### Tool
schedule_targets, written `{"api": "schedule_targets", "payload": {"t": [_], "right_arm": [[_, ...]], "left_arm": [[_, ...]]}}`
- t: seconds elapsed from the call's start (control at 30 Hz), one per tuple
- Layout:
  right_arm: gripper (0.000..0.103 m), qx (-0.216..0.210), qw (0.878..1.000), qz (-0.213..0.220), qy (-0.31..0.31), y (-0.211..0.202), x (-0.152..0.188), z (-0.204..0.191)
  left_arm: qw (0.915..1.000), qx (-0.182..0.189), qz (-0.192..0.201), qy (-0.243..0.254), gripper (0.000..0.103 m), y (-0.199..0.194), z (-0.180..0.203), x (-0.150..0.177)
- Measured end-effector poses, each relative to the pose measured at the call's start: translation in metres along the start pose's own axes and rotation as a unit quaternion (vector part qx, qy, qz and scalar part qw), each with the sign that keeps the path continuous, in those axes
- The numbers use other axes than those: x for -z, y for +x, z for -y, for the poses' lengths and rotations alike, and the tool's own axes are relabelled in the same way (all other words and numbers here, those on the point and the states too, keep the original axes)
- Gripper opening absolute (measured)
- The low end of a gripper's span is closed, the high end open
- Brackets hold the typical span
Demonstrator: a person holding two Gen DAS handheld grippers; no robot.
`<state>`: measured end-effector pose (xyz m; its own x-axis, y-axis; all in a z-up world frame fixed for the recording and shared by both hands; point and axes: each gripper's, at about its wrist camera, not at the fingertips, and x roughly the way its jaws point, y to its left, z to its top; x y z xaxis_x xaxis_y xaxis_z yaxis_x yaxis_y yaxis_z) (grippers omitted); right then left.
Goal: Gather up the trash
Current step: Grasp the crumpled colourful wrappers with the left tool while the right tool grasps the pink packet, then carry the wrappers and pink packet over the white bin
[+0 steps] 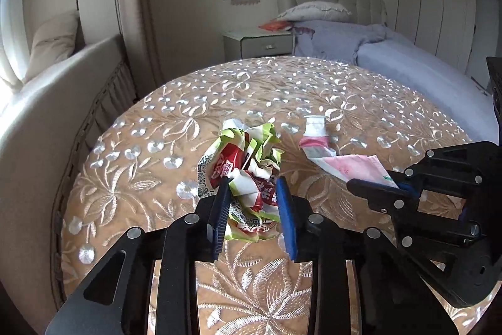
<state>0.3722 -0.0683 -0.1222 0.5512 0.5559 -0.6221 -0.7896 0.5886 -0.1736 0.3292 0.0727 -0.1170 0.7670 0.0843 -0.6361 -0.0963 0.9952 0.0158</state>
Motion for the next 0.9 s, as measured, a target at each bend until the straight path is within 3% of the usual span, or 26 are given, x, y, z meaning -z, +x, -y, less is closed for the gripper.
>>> {"api": "schedule_targets", "payload": {"t": [0.43,0.63,0.9], "right_arm": [[0.004,-0.023,0.996,0.075,0.05,-0.127,0.028,0.004],[0.004,-0.018,0.992,0.104,0.075,-0.183,0.043,0.006],[0.004,0.006,0.987,0.113,0.113,-0.245,0.08,0.024]], "left_arm": [[0.997,0.03,0.06,-0.039,0.029,-0.103,0.03,0.044],[0.9967,0.038,0.069,-0.018,0.029,-0.137,0.063,0.054],[0.993,0.084,0.078,0.027,0.029,-0.171,0.127,0.061]]}}
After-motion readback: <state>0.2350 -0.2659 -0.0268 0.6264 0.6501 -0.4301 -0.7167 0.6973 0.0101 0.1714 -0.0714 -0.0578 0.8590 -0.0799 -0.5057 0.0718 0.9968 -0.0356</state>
